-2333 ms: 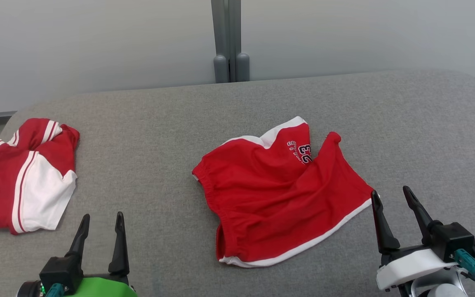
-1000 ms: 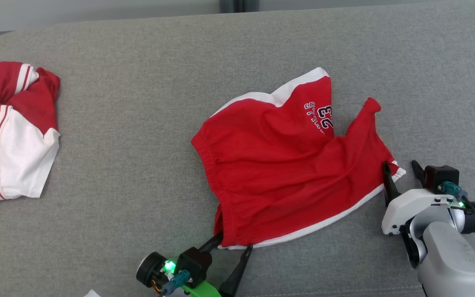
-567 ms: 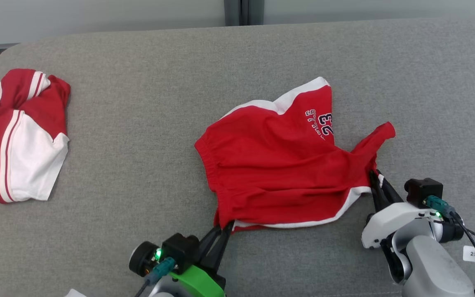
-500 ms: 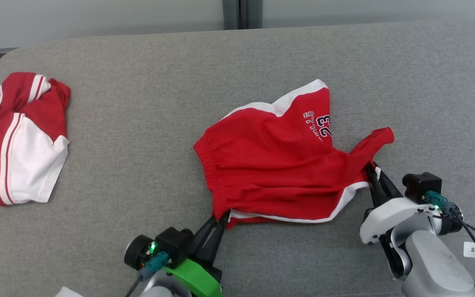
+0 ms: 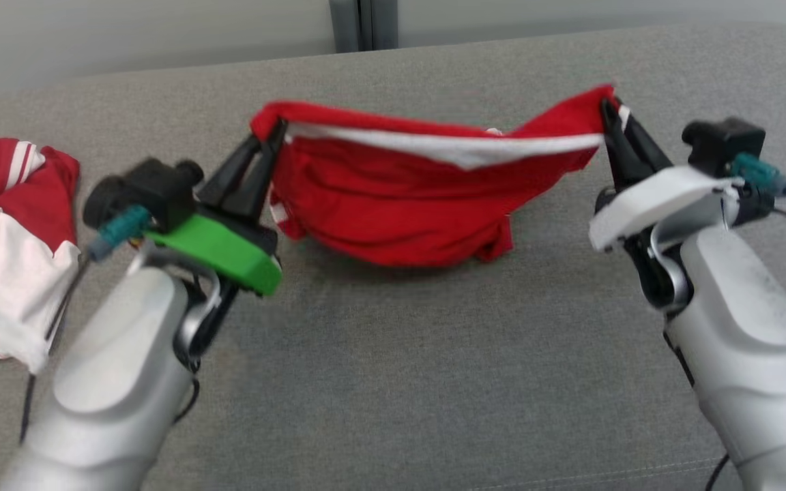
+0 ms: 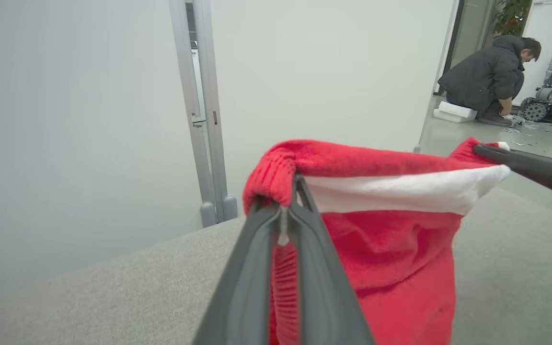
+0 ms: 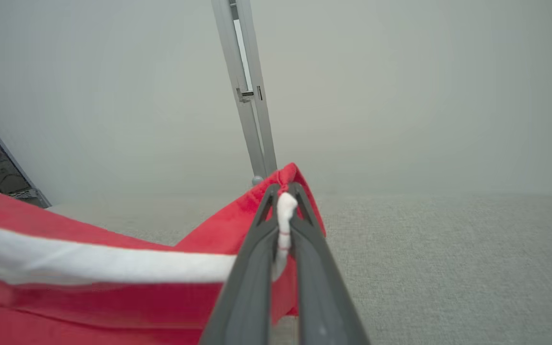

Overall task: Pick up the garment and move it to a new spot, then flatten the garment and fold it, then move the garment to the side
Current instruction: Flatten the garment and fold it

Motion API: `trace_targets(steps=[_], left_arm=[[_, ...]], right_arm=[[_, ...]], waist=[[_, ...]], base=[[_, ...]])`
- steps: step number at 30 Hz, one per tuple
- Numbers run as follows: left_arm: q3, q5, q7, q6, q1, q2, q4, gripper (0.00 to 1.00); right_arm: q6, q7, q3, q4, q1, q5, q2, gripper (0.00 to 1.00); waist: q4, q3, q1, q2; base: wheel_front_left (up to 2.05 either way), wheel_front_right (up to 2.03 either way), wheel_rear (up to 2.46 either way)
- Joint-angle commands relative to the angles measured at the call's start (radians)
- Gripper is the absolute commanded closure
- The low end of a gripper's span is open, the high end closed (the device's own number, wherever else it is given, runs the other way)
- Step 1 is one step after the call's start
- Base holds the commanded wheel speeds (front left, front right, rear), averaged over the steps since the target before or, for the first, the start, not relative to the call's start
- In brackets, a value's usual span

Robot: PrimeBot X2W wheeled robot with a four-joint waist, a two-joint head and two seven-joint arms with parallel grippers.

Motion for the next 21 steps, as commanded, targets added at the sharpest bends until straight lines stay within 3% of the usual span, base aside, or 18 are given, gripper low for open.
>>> trace_targets(steps=[1,9,15,21], left_arm=[[0.005,-0.033,0.012,-0.003,-0.067,0.015,0.012,1.00],[0.034,-0.214,0.088,-0.003,-0.503,0.058,0.190,1.00],[0.012,-0.264,0.078,-0.003,-0.808,0.062,0.327,1.00],[-0.035,-0.301,0.041,-0.003,-0.967,0.059,0.404,1.00]], right_arm=[[0.000,0.020,-0.001,0.011,-0.058,0.020,0.008,1.00],[0.000,0.107,-0.082,0.194,-0.503,0.115,0.060,1.00],[0.000,0.032,-0.118,0.345,-0.829,0.063,0.097,1.00],[0.000,-0.010,-0.119,0.479,-1.009,0.019,0.111,1.00]], waist=[[-0.013,0.046,0.0000,0.0000],[-0.020,0.189,0.0000,0.0000],[-0.022,0.251,0.0000,0.0000],[-0.027,0.271,0.0000,0.0000]], base=[[0.00,0.00,0.00],[0.00,0.00,0.00],[0.00,0.00,0.00],[0.00,0.00,0.00]])
